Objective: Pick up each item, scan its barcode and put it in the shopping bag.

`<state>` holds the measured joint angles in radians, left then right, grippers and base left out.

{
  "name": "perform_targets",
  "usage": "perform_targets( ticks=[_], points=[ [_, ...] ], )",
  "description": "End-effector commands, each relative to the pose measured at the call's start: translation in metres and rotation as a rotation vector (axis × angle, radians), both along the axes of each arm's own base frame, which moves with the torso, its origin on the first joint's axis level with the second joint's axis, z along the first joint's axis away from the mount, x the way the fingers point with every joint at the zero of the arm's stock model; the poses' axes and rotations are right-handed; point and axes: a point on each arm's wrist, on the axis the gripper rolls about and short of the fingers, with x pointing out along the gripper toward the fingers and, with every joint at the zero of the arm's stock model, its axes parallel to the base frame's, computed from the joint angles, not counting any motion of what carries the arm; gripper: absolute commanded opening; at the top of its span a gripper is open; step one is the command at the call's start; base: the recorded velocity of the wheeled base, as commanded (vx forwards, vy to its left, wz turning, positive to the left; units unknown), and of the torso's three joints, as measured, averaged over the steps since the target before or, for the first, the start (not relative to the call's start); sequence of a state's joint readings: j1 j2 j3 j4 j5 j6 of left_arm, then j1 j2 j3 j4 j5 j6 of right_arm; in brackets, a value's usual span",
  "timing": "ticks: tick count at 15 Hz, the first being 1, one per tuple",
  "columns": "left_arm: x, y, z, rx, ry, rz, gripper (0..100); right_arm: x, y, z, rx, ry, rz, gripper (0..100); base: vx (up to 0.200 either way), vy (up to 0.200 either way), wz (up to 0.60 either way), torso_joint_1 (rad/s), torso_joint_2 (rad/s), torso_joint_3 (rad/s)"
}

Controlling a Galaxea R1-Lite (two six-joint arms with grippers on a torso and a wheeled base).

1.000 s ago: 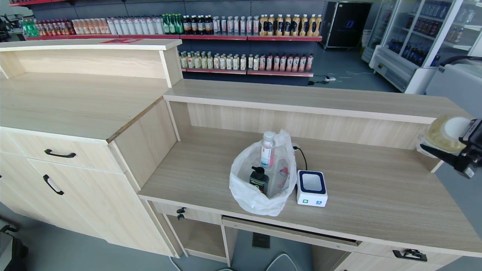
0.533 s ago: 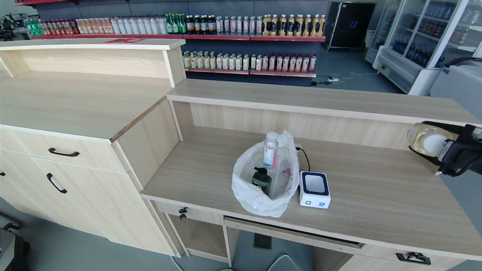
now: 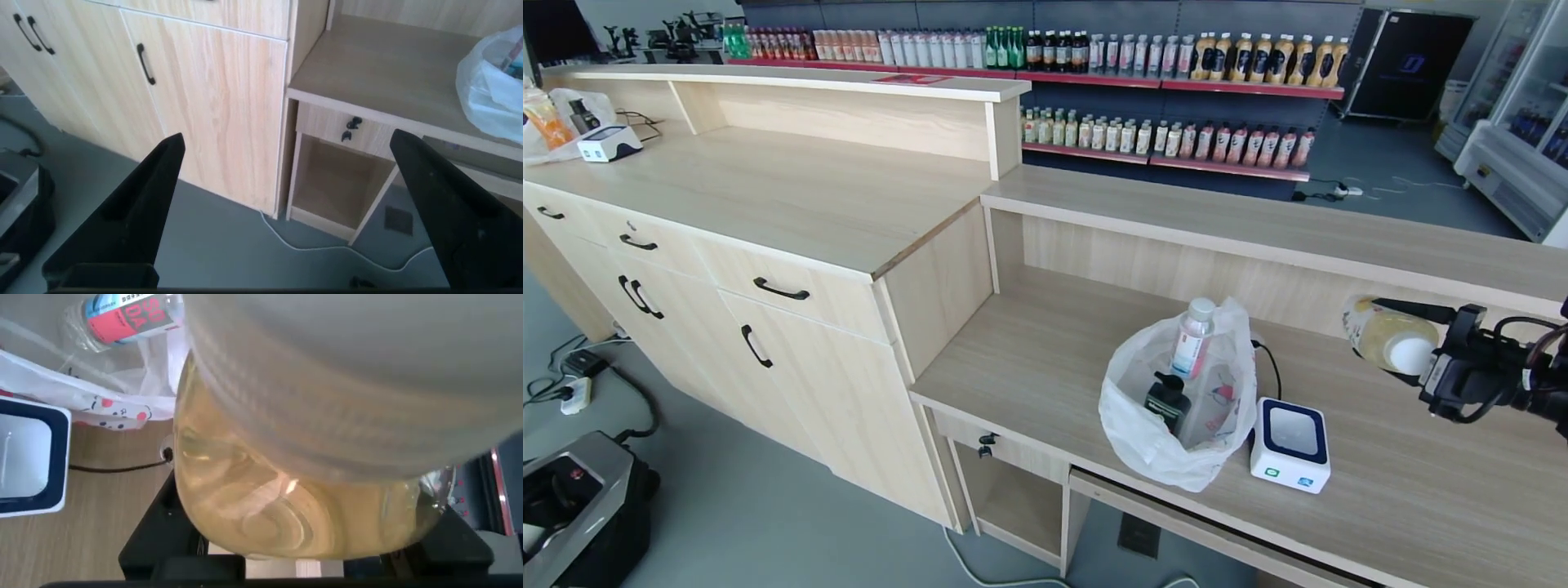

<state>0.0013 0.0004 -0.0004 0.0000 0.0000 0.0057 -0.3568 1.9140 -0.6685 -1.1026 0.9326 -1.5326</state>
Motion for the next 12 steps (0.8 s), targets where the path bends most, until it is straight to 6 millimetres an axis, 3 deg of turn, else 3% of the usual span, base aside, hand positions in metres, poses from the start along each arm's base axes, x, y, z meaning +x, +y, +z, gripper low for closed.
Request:
perform_targets(
  ticks=[1,7,12],
  points=[
    [0.0,0.0,0.0,0.0,0.0,0.0,100,0.008,-0.001,-0.017,0.011,0.039,0.025,0,0.0,0.0,0.0,0.0,0.0,0.0],
    [0.0,0.0,0.0,0.0,0.0,0.0,100,0.017,0.015,-0.04,0.023,0.117,0.093,0,0.0,0.0,0.0,0.0,0.0,0.0],
    [0.0,0.0,0.0,0.0,0.0,0.0,100,0.018,0.015,-0.051,0.06,0.205,0.105,0,0.0,0.0,0.0,0.0,0.0,0.0]
  ],
)
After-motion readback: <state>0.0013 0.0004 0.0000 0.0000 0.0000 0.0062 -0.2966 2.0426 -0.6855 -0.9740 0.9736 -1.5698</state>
